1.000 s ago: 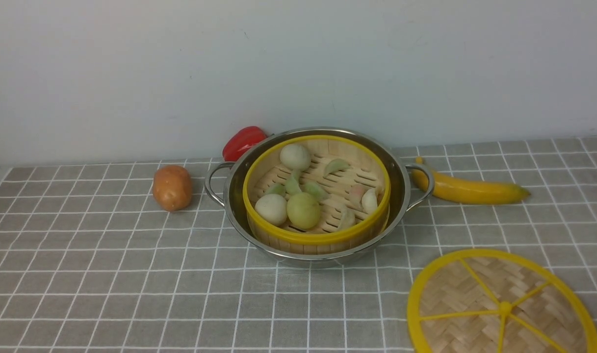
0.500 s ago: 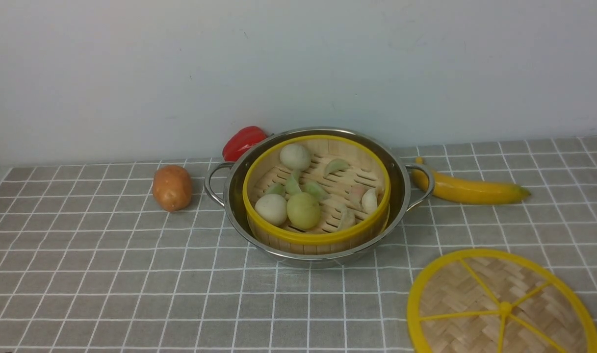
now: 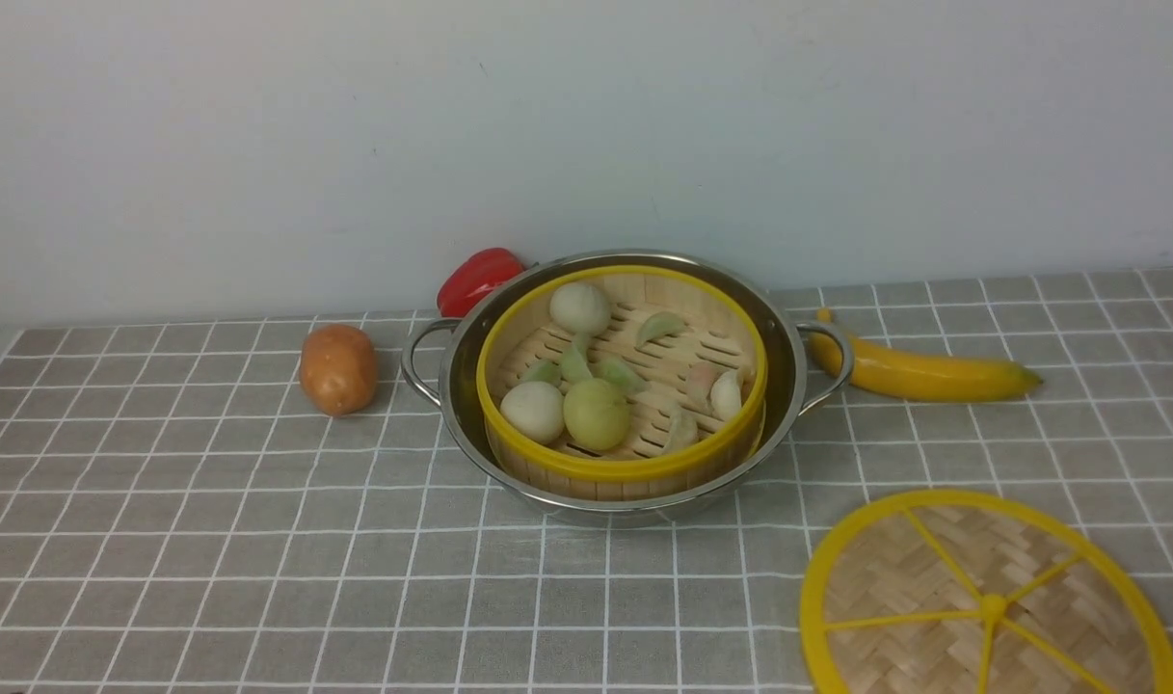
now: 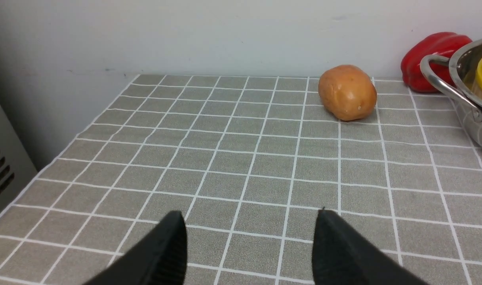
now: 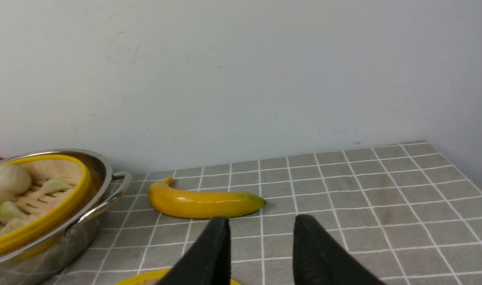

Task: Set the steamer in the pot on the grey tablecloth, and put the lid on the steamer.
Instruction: 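Move the gripper down to the bamboo steamer lid and grasp its center knob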

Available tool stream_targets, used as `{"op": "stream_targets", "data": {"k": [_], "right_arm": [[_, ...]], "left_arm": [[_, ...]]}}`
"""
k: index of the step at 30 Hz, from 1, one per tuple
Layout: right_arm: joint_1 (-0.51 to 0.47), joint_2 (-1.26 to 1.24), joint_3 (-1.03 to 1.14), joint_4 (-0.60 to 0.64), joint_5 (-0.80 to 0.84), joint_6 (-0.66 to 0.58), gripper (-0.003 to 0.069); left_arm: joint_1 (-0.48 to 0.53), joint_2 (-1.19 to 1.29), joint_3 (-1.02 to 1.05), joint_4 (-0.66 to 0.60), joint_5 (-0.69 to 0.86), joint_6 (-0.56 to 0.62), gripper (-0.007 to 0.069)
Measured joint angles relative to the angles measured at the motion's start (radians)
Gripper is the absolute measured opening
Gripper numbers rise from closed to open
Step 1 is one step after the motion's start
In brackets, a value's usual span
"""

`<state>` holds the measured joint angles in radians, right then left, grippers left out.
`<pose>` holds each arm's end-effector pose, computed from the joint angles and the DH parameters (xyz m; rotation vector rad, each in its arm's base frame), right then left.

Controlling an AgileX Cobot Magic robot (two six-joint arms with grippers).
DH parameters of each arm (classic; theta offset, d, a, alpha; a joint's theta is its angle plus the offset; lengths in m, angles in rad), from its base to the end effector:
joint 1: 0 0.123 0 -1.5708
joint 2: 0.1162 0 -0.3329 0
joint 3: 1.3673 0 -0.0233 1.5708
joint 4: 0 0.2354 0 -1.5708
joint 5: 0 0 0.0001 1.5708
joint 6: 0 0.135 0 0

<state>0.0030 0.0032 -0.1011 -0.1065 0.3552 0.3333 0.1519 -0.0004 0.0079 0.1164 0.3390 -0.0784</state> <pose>0.0296 -0.0049 0.2062 0.2271 1.7260 0.1414 0.0314 0.0101 0.1691 -0.1374 1.8256 0.1644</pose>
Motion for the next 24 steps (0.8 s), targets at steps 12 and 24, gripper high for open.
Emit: {"op": "stream_targets", "data": {"k": [12,24], "right_arm": [[0.015,0.004,-0.083,0.168,-0.180,0.074,0.0244],[0.015,0.250,-0.449,0.275,0.118,-0.054,0.0244]], "left_arm": [[0.000,0.000,0.000,0.001,0.000,0.000,0.0400],[0.000,0.000,0.000,0.002,0.000,0.001,0.0400]]}}
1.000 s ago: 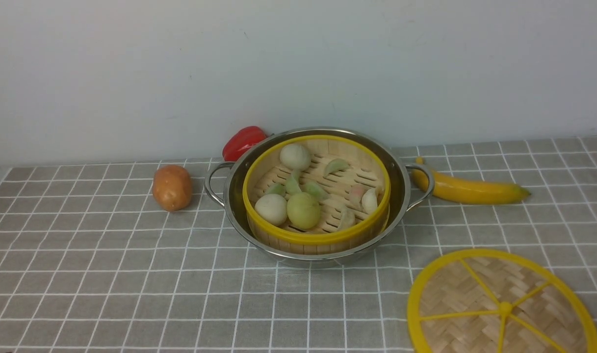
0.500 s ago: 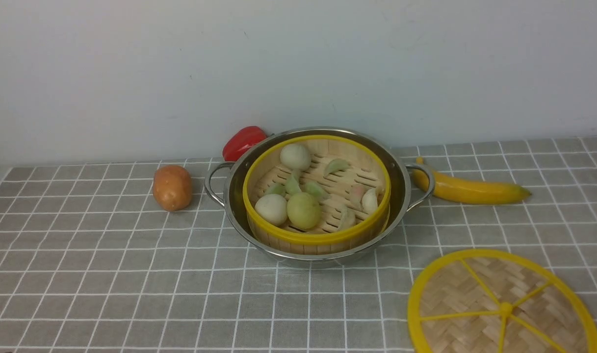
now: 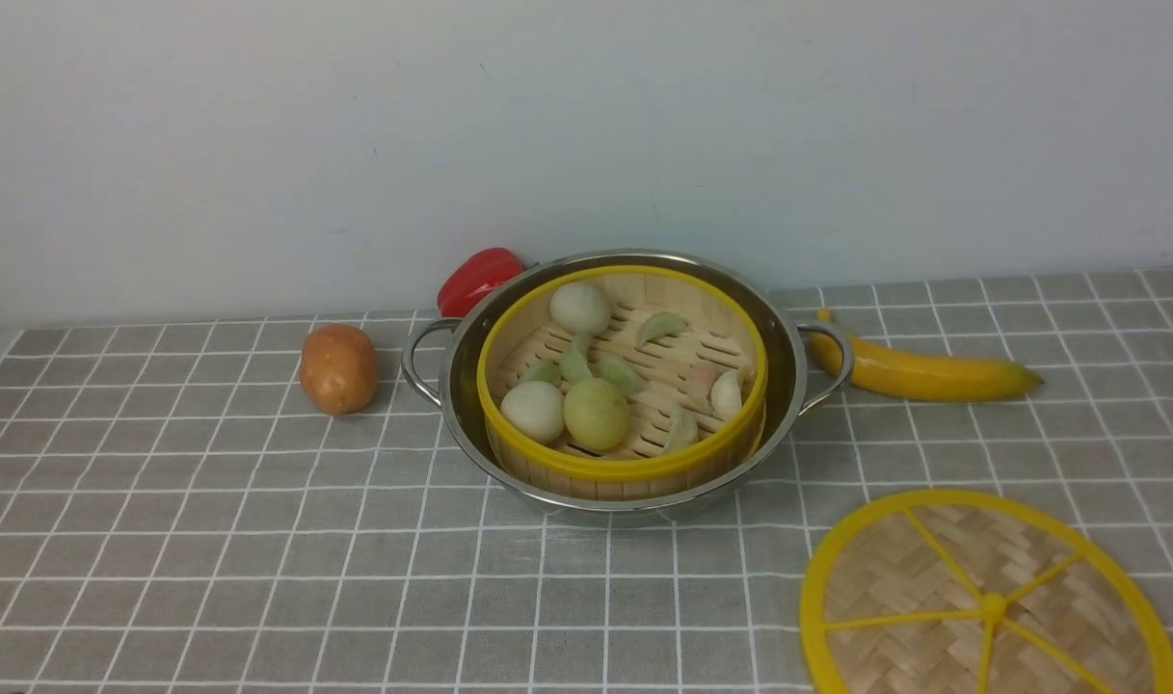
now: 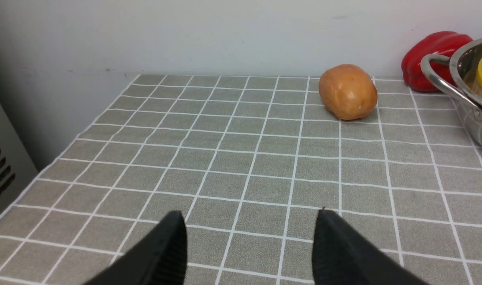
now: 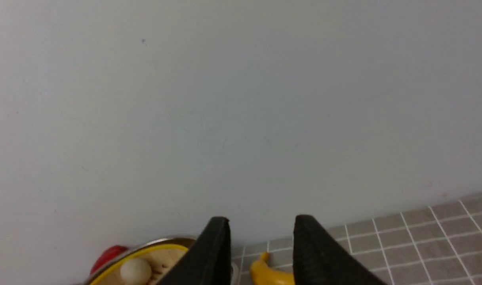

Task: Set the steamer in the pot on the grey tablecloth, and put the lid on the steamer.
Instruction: 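Move the gripper down to the bamboo steamer lid and grasp its center knob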

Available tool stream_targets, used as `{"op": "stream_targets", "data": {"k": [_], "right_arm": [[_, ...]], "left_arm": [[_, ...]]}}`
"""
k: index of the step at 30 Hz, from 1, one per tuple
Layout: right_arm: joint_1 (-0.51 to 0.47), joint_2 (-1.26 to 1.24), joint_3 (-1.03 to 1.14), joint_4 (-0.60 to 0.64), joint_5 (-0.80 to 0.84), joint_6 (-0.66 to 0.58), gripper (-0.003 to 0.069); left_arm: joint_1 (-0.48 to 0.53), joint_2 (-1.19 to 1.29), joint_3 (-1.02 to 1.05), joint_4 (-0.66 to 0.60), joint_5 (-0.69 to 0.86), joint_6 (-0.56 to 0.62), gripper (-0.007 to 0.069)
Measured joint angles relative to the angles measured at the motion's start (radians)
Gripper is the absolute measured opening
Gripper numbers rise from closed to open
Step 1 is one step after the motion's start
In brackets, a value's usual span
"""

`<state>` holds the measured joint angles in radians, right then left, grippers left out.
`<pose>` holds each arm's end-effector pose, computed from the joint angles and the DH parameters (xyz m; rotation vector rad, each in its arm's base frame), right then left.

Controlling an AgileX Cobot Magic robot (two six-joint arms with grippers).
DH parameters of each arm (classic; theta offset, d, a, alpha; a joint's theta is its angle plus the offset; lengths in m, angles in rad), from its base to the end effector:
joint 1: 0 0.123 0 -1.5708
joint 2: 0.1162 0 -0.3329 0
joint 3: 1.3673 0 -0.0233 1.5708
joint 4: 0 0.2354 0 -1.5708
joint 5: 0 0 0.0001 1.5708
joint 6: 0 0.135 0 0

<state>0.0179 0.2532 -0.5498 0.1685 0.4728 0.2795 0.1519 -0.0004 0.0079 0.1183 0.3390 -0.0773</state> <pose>0.0330 0.0109 0.3417 0.2837 1.6450 0.4030 0.0314 0.0102 0.1691 -0.1352 1.8258 0.1670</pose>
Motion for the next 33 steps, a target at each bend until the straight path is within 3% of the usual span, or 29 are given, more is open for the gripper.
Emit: {"op": "stream_targets", "data": {"k": [3,6,8,10,11,13,14,16,22,24,29,33], "right_arm": [[0.000,0.084,-0.086,0.012,-0.066,-0.008,0.0244],[0.000,0.128,-0.132,0.011,-0.027,-0.039,0.0244],[0.000,0.172,-0.177,0.010,0.067,-0.097,0.0244],[0.000,0.265,-0.268,0.019,0.307,-0.246,0.0244],[0.000,0.283,-0.274,0.022,0.328,-0.259,0.0244],[0.000,0.406,-0.365,0.069,0.612,-0.429,0.0244],[0.000,0.416,-0.372,0.074,0.628,-0.440,0.0244],[0.000,0.524,-0.438,0.150,0.727,-0.546,0.0244],[0.000,0.743,-0.520,0.393,0.749,-0.707,0.0244],[0.000,0.802,-0.520,0.439,0.752,-0.722,0.0244],[0.001,0.899,-0.520,0.403,0.753,-0.696,0.0244],[0.054,0.973,-0.525,0.231,0.753,-0.650,0.0244]], "left_arm": [[0.000,0.000,0.000,0.000,0.000,0.000,0.0400],[0.000,0.000,0.000,0.000,0.000,0.000,0.0400],[0.000,0.000,0.000,0.000,0.000,0.000,0.0400],[0.000,0.000,0.000,0.000,0.000,0.000,0.0400],[0.000,0.000,0.000,0.000,0.000,0.000,0.0400],[0.000,0.000,0.000,0.000,0.000,0.000,0.0400],[0.000,0.000,0.000,0.000,0.000,0.000,0.0400],[0.000,0.000,0.000,0.000,0.000,0.000,0.0400],[0.000,0.000,0.000,0.000,0.000,0.000,0.0400],[0.000,0.000,0.000,0.000,0.000,0.000,0.0400],[0.000,0.000,0.000,0.000,0.000,0.000,0.0400],[0.000,0.000,0.000,0.000,0.000,0.000,0.0400]]}}
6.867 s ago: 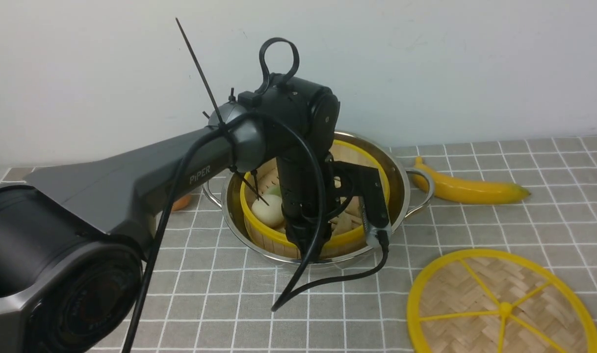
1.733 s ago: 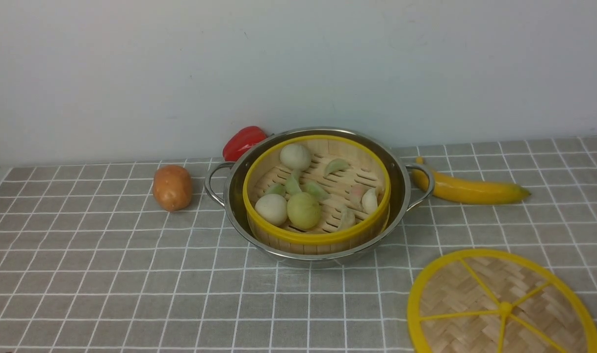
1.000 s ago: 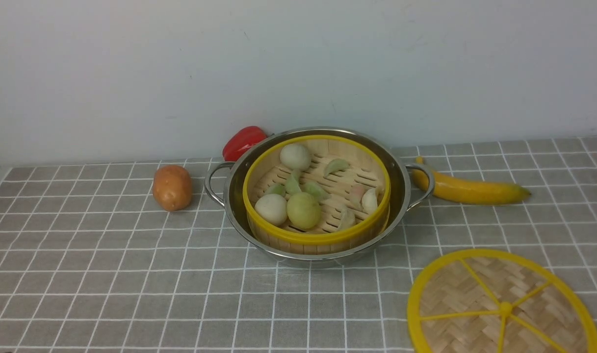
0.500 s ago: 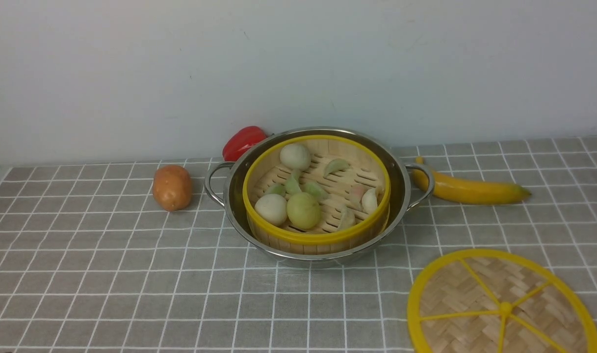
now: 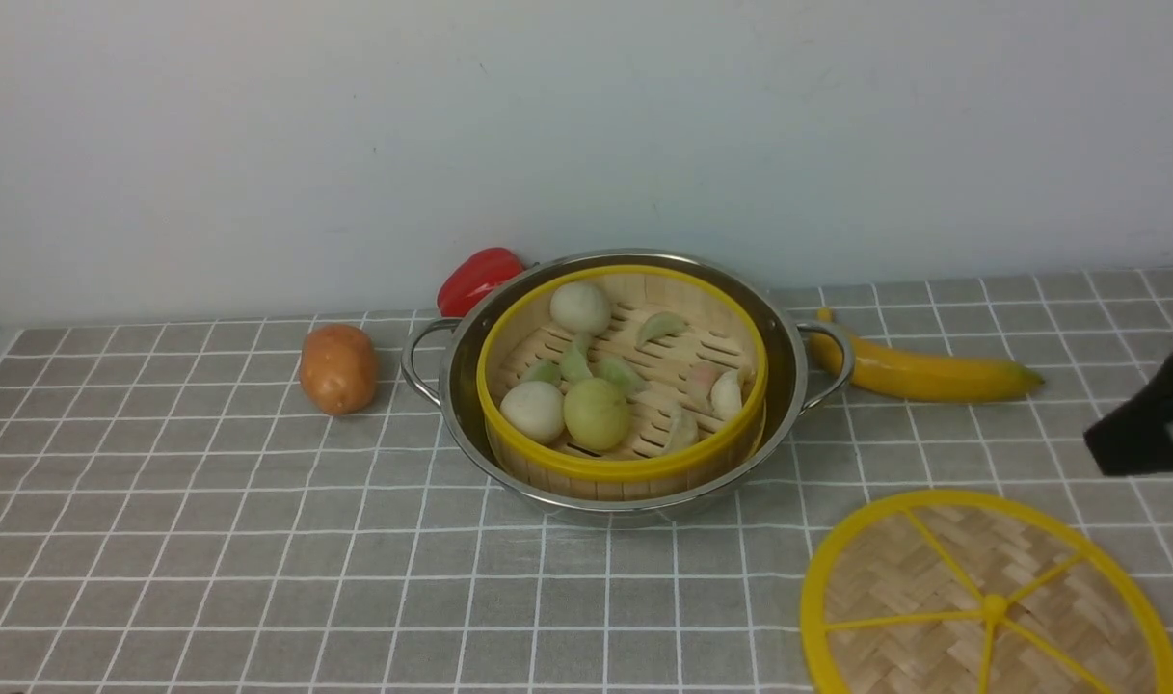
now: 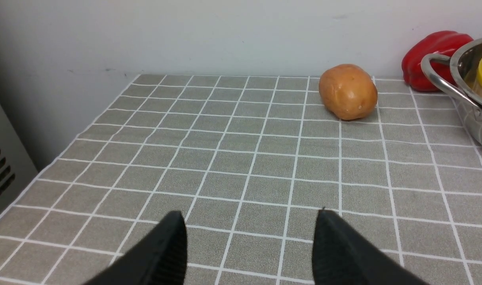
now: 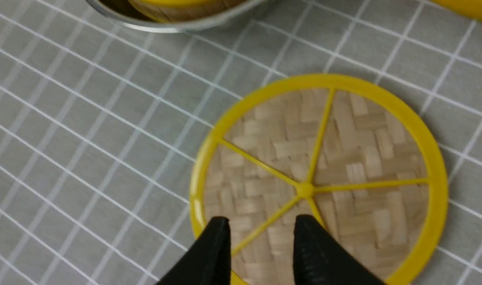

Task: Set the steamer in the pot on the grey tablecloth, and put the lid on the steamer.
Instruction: 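Move the gripper down to the bamboo steamer lid and grasp its center knob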

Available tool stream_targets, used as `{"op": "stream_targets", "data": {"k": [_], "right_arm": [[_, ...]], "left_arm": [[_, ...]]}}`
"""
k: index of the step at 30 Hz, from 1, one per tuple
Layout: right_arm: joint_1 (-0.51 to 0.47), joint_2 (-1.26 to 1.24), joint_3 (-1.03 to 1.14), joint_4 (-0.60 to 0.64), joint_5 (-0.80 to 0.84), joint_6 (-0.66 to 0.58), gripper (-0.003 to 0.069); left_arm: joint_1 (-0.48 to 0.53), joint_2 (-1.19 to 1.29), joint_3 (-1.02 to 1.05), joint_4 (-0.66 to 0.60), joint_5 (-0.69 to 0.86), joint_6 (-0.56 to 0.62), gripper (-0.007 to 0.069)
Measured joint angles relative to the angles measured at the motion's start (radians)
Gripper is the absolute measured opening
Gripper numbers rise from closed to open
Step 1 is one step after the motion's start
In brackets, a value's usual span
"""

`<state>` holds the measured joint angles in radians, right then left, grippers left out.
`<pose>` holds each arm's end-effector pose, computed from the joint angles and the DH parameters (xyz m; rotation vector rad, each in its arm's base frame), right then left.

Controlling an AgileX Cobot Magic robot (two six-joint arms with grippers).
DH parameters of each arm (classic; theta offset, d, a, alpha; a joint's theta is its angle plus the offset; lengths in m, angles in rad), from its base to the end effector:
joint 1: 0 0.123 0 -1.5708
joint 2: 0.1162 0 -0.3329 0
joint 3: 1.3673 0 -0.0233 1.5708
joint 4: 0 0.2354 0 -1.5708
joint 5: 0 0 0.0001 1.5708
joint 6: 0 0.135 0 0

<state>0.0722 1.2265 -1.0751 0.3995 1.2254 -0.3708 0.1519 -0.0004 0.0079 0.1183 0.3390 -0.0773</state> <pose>0.1951 0.0637 0.3357 -0.4954 2.7230 0.4892 0.0314 0.0102 0.1691 -0.1352 1.8258 0.1670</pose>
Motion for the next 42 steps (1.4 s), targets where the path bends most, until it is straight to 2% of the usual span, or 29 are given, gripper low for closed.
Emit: {"op": "stream_targets", "data": {"k": [2,5,6,8,12,21,26,42], "right_arm": [[0.069,0.028,-0.003,-0.117,0.001,0.030,0.0244],[0.129,0.051,-0.005,-0.190,0.003,0.070,0.0244],[0.179,0.067,-0.007,-0.234,0.003,0.101,0.0244],[0.238,0.091,-0.006,-0.264,0.003,0.143,0.0244],[0.289,0.154,-0.008,-0.272,0.004,0.186,0.0244],[0.295,0.329,-0.058,-0.279,0.005,0.214,0.0244],[0.295,0.402,-0.108,-0.330,0.004,0.229,0.0244],[0.295,0.534,-0.111,-0.377,0.005,0.235,0.0244]], "left_arm": [[0.000,0.000,0.000,0.000,0.000,0.000,0.0400],[0.000,0.000,0.000,0.000,0.000,0.000,0.0400],[0.000,0.000,0.000,0.000,0.000,0.000,0.0400],[0.000,0.000,0.000,0.000,0.000,0.000,0.0400],[0.000,0.000,0.000,0.000,0.000,0.000,0.0400],[0.000,0.000,0.000,0.000,0.000,0.000,0.0400],[0.000,0.000,0.000,0.000,0.000,0.000,0.0400],[0.000,0.000,0.000,0.000,0.000,0.000,0.0400]]}}
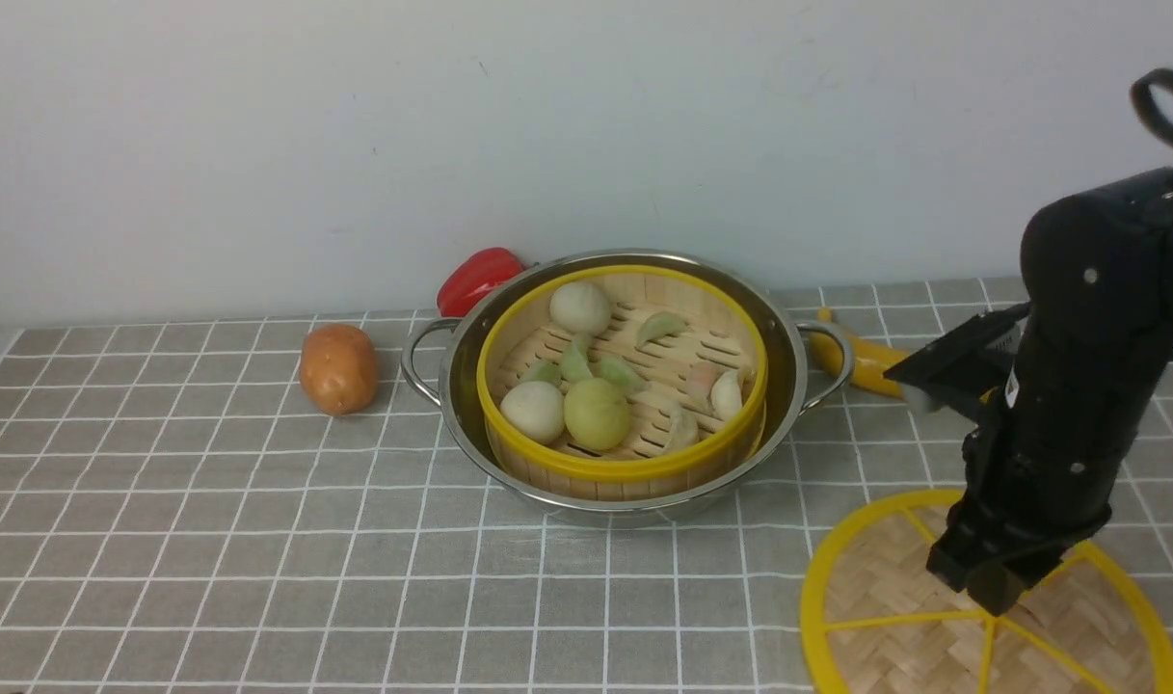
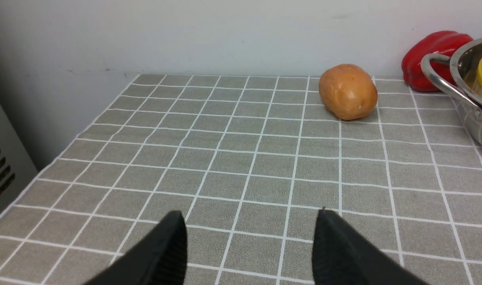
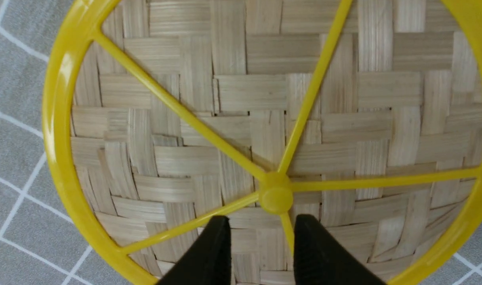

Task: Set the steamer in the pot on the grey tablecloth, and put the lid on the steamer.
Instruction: 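Move the gripper down to the bamboo steamer lid and grasp its center knob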

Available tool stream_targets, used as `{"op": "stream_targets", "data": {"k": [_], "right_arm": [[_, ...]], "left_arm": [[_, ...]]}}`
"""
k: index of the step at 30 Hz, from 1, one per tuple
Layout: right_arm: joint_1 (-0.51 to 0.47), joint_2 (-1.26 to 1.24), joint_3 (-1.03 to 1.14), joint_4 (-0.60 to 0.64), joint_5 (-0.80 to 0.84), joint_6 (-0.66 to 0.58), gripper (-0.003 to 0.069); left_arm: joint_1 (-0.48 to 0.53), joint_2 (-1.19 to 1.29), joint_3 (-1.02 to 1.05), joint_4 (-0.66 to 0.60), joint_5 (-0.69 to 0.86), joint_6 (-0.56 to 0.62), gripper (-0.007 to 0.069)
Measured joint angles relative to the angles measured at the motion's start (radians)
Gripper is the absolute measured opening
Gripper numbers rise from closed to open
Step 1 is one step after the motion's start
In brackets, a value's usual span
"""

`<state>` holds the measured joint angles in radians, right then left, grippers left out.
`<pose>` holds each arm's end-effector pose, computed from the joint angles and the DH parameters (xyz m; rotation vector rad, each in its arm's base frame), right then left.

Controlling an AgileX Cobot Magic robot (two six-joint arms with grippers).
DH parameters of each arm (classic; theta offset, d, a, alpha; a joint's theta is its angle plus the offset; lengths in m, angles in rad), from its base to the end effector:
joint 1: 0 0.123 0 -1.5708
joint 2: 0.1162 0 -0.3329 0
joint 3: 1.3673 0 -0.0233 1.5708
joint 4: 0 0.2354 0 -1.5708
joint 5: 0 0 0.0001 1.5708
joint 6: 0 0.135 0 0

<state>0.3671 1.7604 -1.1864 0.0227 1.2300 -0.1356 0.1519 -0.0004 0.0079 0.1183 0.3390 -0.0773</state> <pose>0.2785 0.1102 0.2174 0.7314 -2.9036 -0.0057 0.0314 0.0102 0.1691 -0.1352 1.8258 0.1670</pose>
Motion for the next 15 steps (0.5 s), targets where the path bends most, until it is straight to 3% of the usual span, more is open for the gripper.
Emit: {"op": "stream_targets", "data": {"k": [15], "right_arm": [[0.000,0.094,0.000,-0.030,-0.035,0.001,0.0244]], "left_arm": [[0.000,0.000,0.000,0.001,0.000,0.000,0.0400]]}}
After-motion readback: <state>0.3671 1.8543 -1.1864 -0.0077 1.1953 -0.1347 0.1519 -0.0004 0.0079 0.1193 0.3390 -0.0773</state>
